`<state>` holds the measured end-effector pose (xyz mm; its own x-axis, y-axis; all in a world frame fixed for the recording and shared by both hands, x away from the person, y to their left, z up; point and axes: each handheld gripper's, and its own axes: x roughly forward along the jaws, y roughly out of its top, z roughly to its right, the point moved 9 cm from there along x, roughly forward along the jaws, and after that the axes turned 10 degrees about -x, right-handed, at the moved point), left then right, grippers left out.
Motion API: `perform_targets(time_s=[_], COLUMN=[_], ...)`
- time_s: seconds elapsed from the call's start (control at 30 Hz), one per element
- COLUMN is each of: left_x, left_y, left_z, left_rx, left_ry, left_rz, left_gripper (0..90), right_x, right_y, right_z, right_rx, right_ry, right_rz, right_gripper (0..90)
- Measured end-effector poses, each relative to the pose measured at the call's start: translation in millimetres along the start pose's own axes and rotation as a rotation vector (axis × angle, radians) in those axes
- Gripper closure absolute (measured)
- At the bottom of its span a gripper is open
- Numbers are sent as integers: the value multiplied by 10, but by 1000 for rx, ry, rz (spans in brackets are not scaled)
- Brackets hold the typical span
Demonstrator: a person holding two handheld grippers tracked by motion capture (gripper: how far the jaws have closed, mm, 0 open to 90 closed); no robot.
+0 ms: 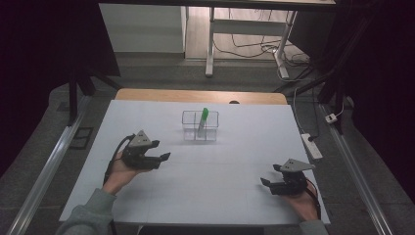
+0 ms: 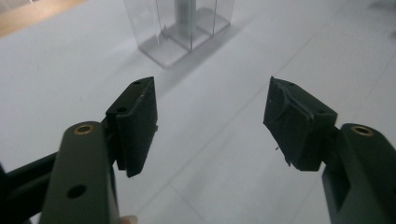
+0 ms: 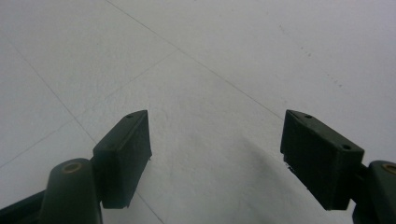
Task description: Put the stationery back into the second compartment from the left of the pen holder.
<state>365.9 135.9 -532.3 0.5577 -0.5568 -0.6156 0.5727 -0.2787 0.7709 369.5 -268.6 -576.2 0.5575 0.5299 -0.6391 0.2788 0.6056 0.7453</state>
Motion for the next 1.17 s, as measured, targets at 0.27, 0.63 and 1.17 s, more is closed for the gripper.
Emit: perform_targets(time_s=[0.27, 0.63, 1.17], left_x=[-61, -175, -252], left_y=[-331, -601, -669], left_z=[-47, -117, -126], left_rx=[-36, -56, -38], left_ry=[8, 31, 44], left_rz=[-16, -13, -11], left_gripper=[325, 305, 301], right_x=[3, -5, -33], right_y=[-10, -10, 29], right_z=[9, 14, 34], right_rx=[0, -2, 4], right_ry=[-1, -4, -13], right_rz=[-3, -4, 24], right_gripper=[241, 242, 243])
